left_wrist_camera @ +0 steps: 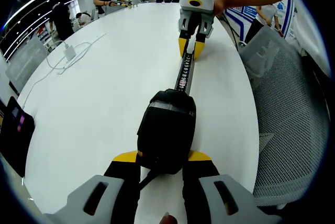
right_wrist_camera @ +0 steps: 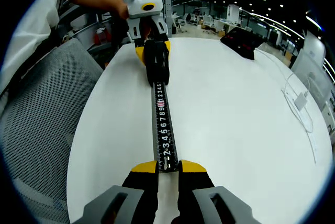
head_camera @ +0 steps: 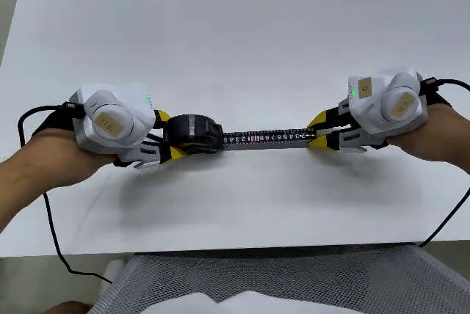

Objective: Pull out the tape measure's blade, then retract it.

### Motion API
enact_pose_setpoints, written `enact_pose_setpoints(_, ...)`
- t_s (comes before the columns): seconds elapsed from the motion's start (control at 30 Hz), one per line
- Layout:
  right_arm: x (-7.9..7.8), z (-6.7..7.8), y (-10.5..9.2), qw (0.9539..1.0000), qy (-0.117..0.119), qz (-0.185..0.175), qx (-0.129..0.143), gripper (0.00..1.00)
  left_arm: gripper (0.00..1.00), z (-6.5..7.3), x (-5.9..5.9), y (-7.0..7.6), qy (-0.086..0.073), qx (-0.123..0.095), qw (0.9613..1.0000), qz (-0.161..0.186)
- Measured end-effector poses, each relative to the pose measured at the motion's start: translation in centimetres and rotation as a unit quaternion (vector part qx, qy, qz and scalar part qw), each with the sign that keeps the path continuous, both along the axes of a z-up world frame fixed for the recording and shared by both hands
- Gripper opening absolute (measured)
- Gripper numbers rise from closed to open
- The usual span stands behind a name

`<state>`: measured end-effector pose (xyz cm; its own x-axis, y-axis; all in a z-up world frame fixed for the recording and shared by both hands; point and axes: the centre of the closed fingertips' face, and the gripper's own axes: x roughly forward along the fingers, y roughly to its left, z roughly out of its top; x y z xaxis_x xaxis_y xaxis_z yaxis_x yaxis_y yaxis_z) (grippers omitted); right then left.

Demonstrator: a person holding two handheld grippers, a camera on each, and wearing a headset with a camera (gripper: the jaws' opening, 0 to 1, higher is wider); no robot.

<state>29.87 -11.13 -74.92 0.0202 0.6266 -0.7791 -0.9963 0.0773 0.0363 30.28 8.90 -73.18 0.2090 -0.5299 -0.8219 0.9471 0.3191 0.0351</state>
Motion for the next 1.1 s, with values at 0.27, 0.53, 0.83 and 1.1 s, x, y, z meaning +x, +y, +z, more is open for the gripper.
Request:
enact_pose_setpoints(0.27,0.1,0.1,-0.8,1.0,-0.001,0.0,-0.005,0.1,0.26,0.0,0.0,0.0,0.0,0.003,1.0,0.0)
enact_pose_setpoints(0.53,0.1,0.1,-1.5,0.9999,-0.001,0.0,-0.01,0.1,0.26,0.0,0.0,0.0,0.0,0.005,1.0,0.0)
enact_pose_setpoints(0.83,0.1,0.2,-2.5,0.9998,-0.002,-0.003,-0.018,0.1,0.26,0.0,0.0,0.0,-0.001,0.006,1.0,0.0)
enact_pose_setpoints(1.1,0.2,0.3,-3.3,0.9997,-0.004,-0.002,-0.024,0.1,0.26,0.0,0.0,0.0,0.0,0.006,1.0,0.0)
